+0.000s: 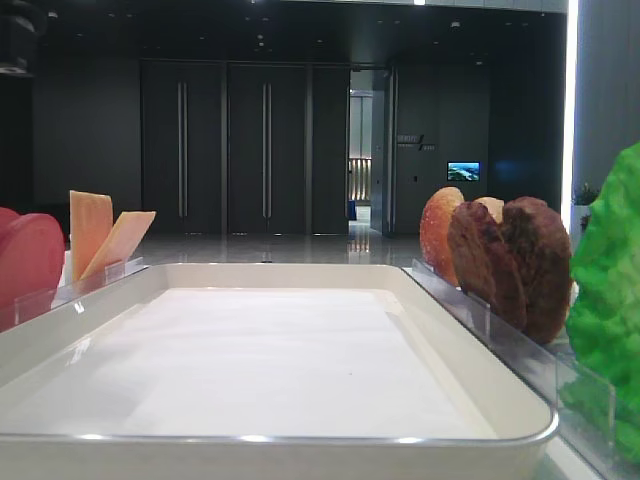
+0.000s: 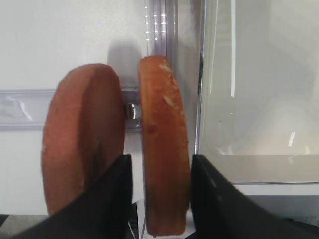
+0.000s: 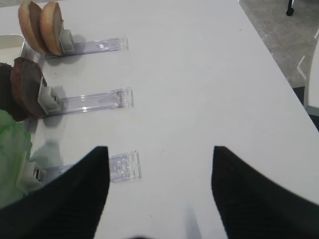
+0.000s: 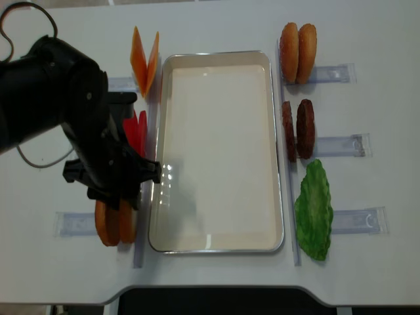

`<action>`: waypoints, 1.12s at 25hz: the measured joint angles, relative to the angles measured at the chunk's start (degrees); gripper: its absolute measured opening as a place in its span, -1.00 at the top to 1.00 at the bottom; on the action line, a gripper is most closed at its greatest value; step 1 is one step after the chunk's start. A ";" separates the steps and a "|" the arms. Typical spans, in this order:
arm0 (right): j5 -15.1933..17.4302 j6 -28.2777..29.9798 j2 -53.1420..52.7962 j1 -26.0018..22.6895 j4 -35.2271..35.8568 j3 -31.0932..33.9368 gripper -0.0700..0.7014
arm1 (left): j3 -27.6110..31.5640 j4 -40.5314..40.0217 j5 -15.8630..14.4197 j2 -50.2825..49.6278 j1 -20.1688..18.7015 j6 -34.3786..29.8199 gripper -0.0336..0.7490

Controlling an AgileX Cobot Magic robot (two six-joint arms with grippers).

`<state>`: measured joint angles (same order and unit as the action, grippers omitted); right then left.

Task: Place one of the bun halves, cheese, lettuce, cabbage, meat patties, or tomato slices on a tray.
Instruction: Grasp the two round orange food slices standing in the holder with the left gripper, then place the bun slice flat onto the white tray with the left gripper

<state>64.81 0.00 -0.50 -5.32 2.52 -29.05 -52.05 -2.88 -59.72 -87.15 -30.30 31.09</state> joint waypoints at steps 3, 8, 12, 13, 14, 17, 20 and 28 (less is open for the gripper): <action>0.00 0.00 0.00 0.00 0.00 0.00 -0.29 | 0.00 0.00 -0.52 0.00 0.00 -0.14 0.38; 0.00 0.00 0.00 0.00 0.00 0.00 -0.29 | 0.00 -0.61 -1.10 0.00 0.00 -0.19 0.52; 0.00 0.00 0.00 0.00 0.00 0.00 -0.29 | 0.00 -0.61 -1.16 0.00 0.00 -0.19 0.53; 0.00 0.00 0.00 0.00 0.00 0.00 -0.29 | 0.00 -0.61 -1.16 0.00 0.00 -0.19 0.54; 0.00 0.00 0.00 0.00 0.00 0.00 -0.29 | 0.00 -0.61 -1.22 0.00 0.00 -0.19 0.54; 0.00 0.00 0.00 0.00 0.00 0.00 -0.29 | 0.00 -0.54 -1.63 0.52 0.00 -0.19 0.54; 0.00 0.00 0.00 0.00 0.00 0.00 -0.29 | 0.00 -0.05 -2.18 3.35 0.00 -0.25 0.54; 0.00 0.00 0.00 0.00 0.00 0.00 -0.29 | -2.88 6.23 -2.27 13.92 0.00 -2.51 0.55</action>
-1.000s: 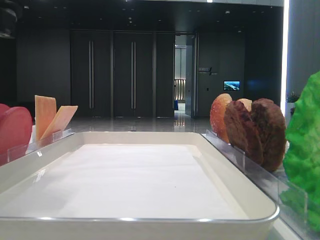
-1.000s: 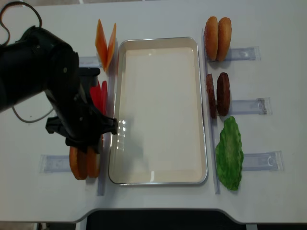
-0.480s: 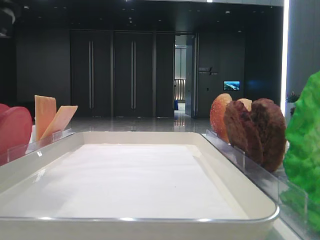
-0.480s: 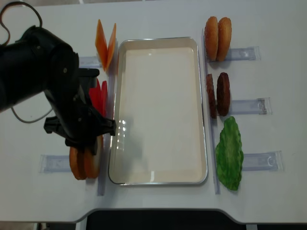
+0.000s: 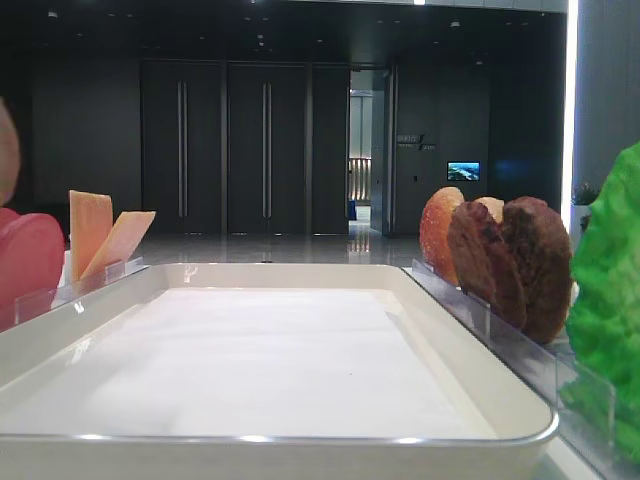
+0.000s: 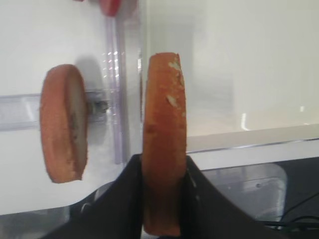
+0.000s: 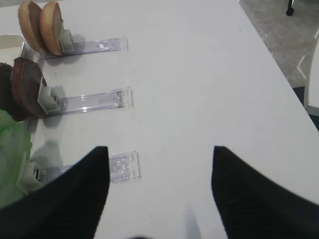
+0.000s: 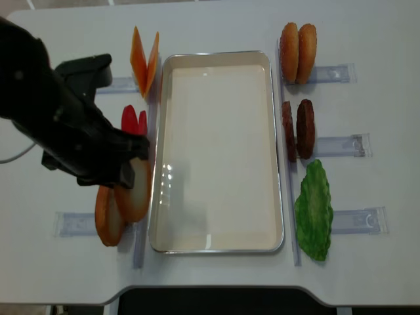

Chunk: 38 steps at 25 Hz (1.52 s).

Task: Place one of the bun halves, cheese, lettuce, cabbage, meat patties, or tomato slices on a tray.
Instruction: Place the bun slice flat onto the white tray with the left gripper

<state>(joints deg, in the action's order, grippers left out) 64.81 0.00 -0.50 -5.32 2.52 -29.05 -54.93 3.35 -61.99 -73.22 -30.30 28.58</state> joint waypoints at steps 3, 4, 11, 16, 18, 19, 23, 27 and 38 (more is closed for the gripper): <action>0.00 0.00 0.00 0.00 0.00 0.00 -0.29 | -0.07 4.21 2.70 4.11 0.00 -2.91 0.55; 0.00 0.00 0.00 0.00 0.00 0.00 -0.29 | -0.07 6.08 3.90 4.77 0.00 -4.59 0.55; 0.00 0.00 0.00 0.00 0.00 0.00 -0.29 | -0.07 16.97 11.82 4.70 0.31 -16.28 0.55; 0.00 0.00 0.00 0.00 0.00 0.00 -0.29 | 1.46 27.57 14.88 2.04 3.98 -28.19 0.55; 0.00 0.00 0.00 0.00 0.00 0.00 -0.29 | 3.31 32.25 16.21 0.77 5.22 -33.80 0.55; 0.00 0.00 0.00 0.00 0.00 0.00 -0.29 | 4.13 34.90 16.60 0.06 5.94 -37.01 0.55; 0.00 0.00 0.00 0.00 0.00 0.00 -0.29 | 7.17 44.34 17.60 -3.24 8.74 -47.43 0.55; 0.00 0.00 0.00 0.00 0.00 0.00 -0.29 | 8.47 50.67 18.07 -7.11 11.14 -55.35 0.55; 0.00 0.00 0.00 0.00 0.00 0.00 -0.29 | 8.47 65.23 15.78 -19.47 13.06 -72.06 0.55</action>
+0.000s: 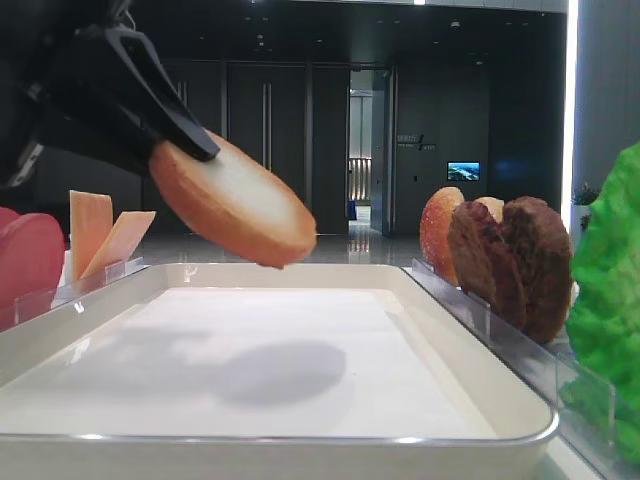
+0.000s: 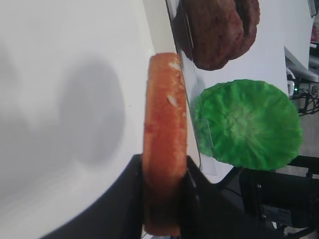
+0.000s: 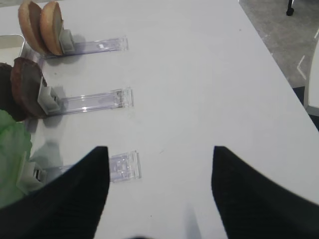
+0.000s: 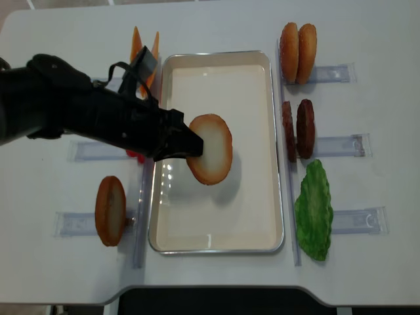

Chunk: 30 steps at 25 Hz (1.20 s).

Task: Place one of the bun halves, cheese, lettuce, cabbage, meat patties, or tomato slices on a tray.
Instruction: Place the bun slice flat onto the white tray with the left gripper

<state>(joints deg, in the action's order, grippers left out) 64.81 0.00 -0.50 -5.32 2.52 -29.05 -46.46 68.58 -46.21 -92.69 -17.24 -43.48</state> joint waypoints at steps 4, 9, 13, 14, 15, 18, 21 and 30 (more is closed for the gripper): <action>0.00 0.00 0.00 0.00 0.00 0.00 -0.29 | 0.00 2.80 -1.38 -3.91 0.00 -3.05 0.55; 0.00 0.00 0.00 0.00 0.00 0.00 -0.29 | 0.00 3.21 -1.42 -5.56 0.05 -3.17 0.55; 0.00 0.00 0.00 0.00 0.00 0.00 -0.29 | 0.00 3.38 -1.30 -6.94 0.05 -3.04 0.55; 0.00 0.00 0.00 0.00 0.00 0.00 -0.29 | 0.00 3.38 -1.26 -7.30 0.05 -2.98 0.55; 0.00 0.00 0.00 0.00 0.00 0.00 -0.29 | 0.00 3.38 -1.24 -7.64 0.05 -2.98 0.55; 0.00 0.00 0.00 0.00 0.00 0.00 -0.29 | 0.00 3.39 -0.82 -8.26 0.05 -2.55 0.55; 0.00 0.00 0.00 0.00 0.00 0.00 -0.29 | 0.00 3.15 0.44 -8.58 0.05 -1.51 0.55; 0.00 0.00 0.00 0.00 0.00 0.00 -0.29 | 0.00 3.12 2.14 -9.54 0.05 -1.30 0.55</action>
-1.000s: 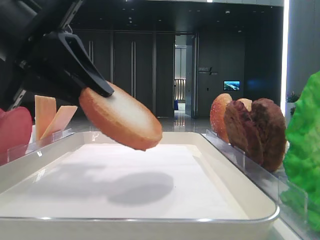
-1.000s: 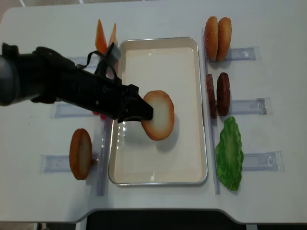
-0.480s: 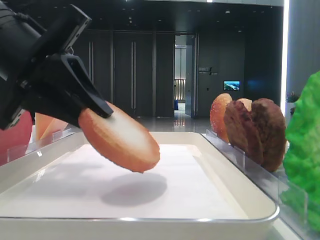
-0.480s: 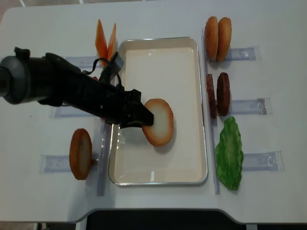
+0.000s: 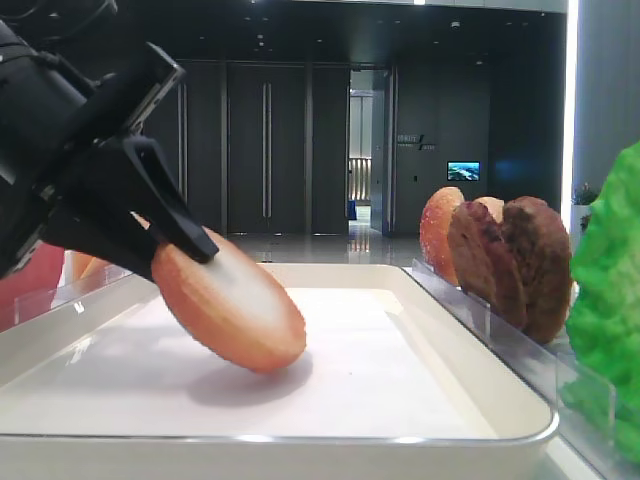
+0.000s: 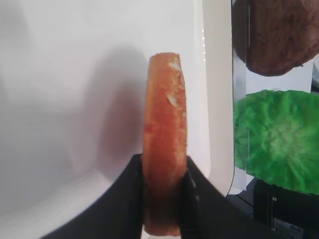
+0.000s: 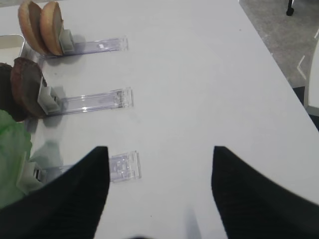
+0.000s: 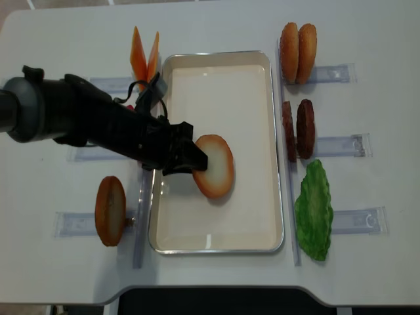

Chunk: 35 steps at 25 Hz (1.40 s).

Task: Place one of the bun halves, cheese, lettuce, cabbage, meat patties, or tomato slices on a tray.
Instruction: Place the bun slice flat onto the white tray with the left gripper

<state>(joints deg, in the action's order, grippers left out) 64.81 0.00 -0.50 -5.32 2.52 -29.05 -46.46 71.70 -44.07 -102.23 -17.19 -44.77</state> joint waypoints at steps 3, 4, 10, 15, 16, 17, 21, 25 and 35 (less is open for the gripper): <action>0.00 0.00 0.00 0.00 0.00 0.00 -0.29 | 0.00 0.05 0.00 -1.13 0.00 0.05 0.55; 0.00 0.00 0.00 0.00 0.00 0.00 -0.29 | 0.00 0.05 0.00 -1.32 0.00 0.05 0.55; 0.00 0.00 0.00 0.00 0.00 0.00 -0.29 | 0.00 0.24 -0.22 -1.40 0.00 0.30 0.54; 0.00 0.00 0.00 0.00 0.00 0.00 -0.29 | 0.00 -0.63 -1.41 -1.40 0.00 1.43 0.41; 0.00 0.00 0.00 0.00 0.00 0.00 -0.29 | 0.00 -1.09 -1.48 -1.40 0.00 1.85 0.39; 0.00 0.00 0.00 0.00 0.00 0.00 -0.29 | 0.00 -1.63 -1.48 -1.40 0.00 2.48 0.38; 0.00 0.00 0.00 0.00 0.00 0.00 -0.29 | 0.00 -4.06 -1.48 -1.42 0.00 4.85 0.35; 0.00 0.00 0.00 0.00 0.00 0.00 -0.29 | 0.00 -6.42 -1.48 -1.28 0.00 6.98 0.19; 0.00 0.00 0.00 0.00 0.00 0.00 -0.29 | 0.00 -15.41 -1.50 3.22 1.72 15.26 -0.25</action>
<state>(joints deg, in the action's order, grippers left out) 64.81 0.00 -0.50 -5.32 2.52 -29.05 -46.46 56.30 -45.56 -99.01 -15.48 -29.51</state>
